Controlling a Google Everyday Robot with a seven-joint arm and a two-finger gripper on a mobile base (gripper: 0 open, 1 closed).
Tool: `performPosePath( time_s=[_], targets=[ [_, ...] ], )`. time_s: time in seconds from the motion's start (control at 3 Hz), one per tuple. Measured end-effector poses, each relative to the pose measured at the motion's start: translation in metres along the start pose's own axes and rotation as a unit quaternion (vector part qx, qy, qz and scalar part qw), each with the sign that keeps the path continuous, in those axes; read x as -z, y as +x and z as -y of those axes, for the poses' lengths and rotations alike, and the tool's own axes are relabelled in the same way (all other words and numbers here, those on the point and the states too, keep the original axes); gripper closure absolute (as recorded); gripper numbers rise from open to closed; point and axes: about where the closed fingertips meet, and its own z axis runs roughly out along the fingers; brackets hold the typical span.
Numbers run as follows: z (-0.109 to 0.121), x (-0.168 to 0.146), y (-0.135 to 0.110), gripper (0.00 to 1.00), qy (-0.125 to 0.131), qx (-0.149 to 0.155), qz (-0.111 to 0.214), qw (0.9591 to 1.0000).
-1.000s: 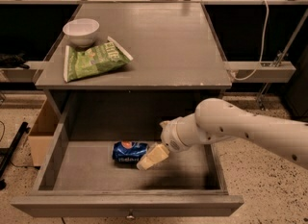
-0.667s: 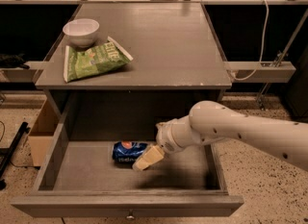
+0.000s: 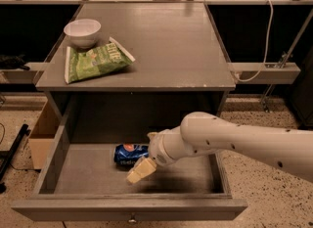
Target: Pick pepsi can from top drawer and place on counter
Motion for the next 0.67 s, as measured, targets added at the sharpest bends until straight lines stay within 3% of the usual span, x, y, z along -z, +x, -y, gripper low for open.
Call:
performPosePath(
  time_s=[0.33,0.67],
  targets=[
    [-0.0049,-0.0115,0.0009,0.02,-0.006,0.003,-0.007,1.0000],
    [-0.0049,-0.0116,0.0009,0.25,-0.006,0.003,-0.007,1.0000]
  ],
)
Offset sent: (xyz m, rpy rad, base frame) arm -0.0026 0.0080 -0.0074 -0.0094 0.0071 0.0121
